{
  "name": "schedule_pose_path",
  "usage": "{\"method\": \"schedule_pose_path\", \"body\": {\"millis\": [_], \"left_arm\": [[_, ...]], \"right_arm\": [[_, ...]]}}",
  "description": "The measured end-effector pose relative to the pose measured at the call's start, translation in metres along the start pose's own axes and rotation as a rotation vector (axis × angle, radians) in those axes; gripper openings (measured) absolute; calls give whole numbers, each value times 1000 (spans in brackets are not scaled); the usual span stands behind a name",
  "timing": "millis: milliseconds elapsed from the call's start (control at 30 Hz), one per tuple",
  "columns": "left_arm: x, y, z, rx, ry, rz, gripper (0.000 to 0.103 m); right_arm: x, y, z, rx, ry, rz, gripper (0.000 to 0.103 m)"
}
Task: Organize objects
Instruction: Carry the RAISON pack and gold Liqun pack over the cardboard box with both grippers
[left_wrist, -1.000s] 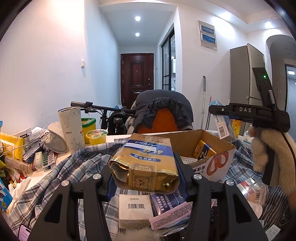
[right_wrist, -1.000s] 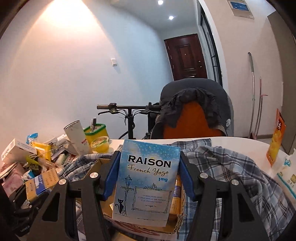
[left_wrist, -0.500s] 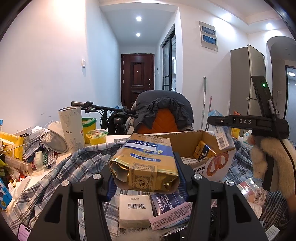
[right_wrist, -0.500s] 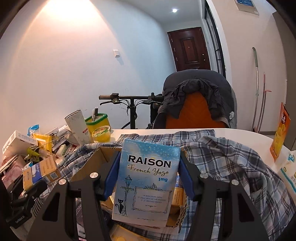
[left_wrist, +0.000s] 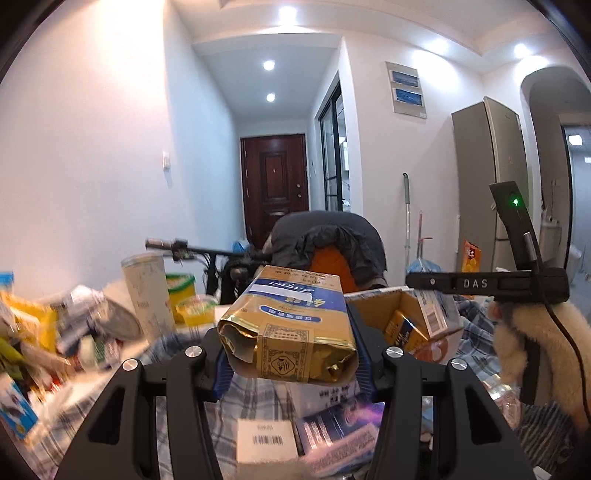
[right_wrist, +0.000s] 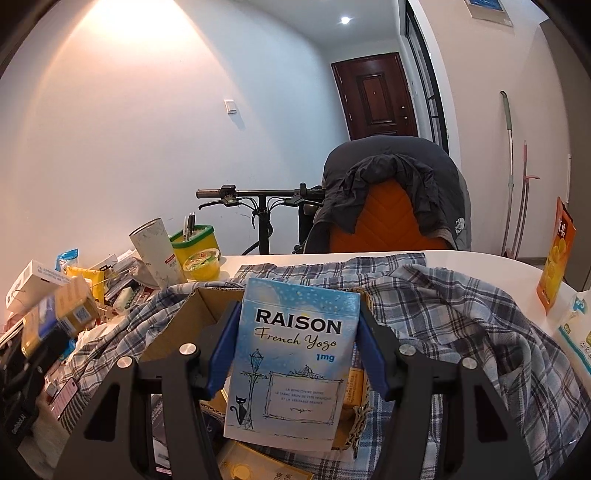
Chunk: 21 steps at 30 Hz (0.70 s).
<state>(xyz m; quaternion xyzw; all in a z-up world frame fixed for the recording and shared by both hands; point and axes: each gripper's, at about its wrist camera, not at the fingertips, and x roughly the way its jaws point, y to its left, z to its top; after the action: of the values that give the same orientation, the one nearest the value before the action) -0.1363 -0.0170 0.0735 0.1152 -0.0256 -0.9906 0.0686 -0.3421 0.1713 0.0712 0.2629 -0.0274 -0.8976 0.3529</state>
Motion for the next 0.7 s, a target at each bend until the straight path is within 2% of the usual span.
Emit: {"method": "schedule_pose_path", "body": {"millis": [200,333,467,533,633,700], "left_arm": [[17,3,32,-71,45,-46,54],[31,8,45,-162,54,-72,54],[40,11,28,-224,46,-92,54],[49,10,19,-198,100,-70,54],[52,12,12,-177,94,-38,54],[55,17,10,-186,94,-52,54]], "right_arm": [[0,-5,-3,40,25,30,59],[3,-18,-9,147,84,99,59],[8,-27,-18,219,135,164,59],[12,-26,-20,231,149,185,59],[10,-20,-21,208,152,170,59],[7,-15,-20,174,135,150,59]]}}
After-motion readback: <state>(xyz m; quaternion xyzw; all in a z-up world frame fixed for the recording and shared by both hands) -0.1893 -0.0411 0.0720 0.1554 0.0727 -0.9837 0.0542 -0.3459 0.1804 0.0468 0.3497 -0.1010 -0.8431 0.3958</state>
